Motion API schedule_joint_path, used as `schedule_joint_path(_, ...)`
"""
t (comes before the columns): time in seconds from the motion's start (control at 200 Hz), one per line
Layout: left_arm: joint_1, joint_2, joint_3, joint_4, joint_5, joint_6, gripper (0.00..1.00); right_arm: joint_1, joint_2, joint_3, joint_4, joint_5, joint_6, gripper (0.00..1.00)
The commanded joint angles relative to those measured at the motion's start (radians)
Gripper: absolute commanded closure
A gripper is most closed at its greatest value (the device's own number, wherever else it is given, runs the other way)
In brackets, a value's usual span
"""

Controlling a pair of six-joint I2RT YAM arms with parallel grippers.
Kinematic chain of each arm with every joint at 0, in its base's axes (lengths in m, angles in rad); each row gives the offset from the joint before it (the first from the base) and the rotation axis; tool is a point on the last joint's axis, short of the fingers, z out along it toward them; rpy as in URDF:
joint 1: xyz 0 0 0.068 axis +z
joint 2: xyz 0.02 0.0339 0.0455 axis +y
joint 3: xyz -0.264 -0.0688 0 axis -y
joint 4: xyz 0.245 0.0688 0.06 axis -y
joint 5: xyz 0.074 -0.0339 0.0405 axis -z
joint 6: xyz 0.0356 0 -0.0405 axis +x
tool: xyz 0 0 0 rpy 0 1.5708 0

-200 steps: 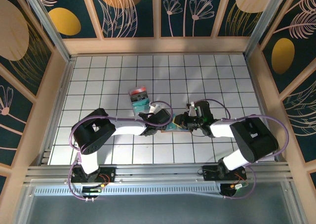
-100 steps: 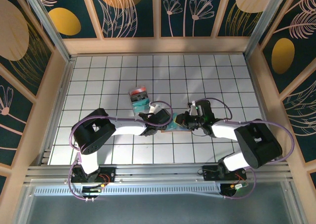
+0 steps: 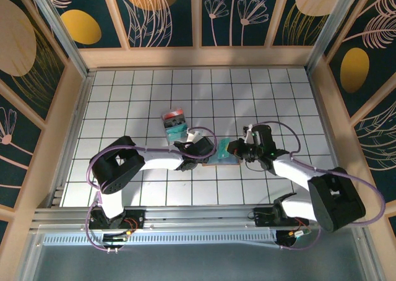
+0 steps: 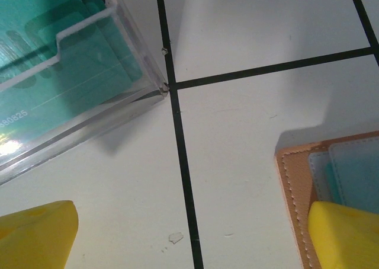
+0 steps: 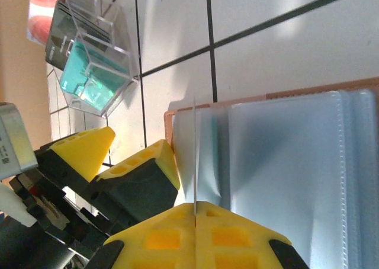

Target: Take the credit cards out of the card holder

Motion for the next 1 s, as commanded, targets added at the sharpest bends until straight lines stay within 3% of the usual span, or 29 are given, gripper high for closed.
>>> schedule_joint_path(0.0,0.000,-0.038,0.021,-0.088,-0.009,0.014,0.01,-0.014,-0.068,0.007,-0.055,0.063,-0.040,1.00)
schedule_joint_path(0.32,0.004,-0.248,0.012,0.021,0.085,0.056,0.01,-0.024,-0.263,-0.050,-0.014,0.090,-0.047,1.00)
schedule_joint_path(0.691,0.058,-0.415,-0.066,0.336,0.458,0.109,0.02,-0.025,-0.390,-0.140,0.269,-0.027,0.002,1.00)
schedule_joint_path(0.996,0.124,-0.449,-0.180,0.606,0.724,0.030,0.12,-0.026,-0.430,-0.181,0.476,-0.149,0.043,1.00)
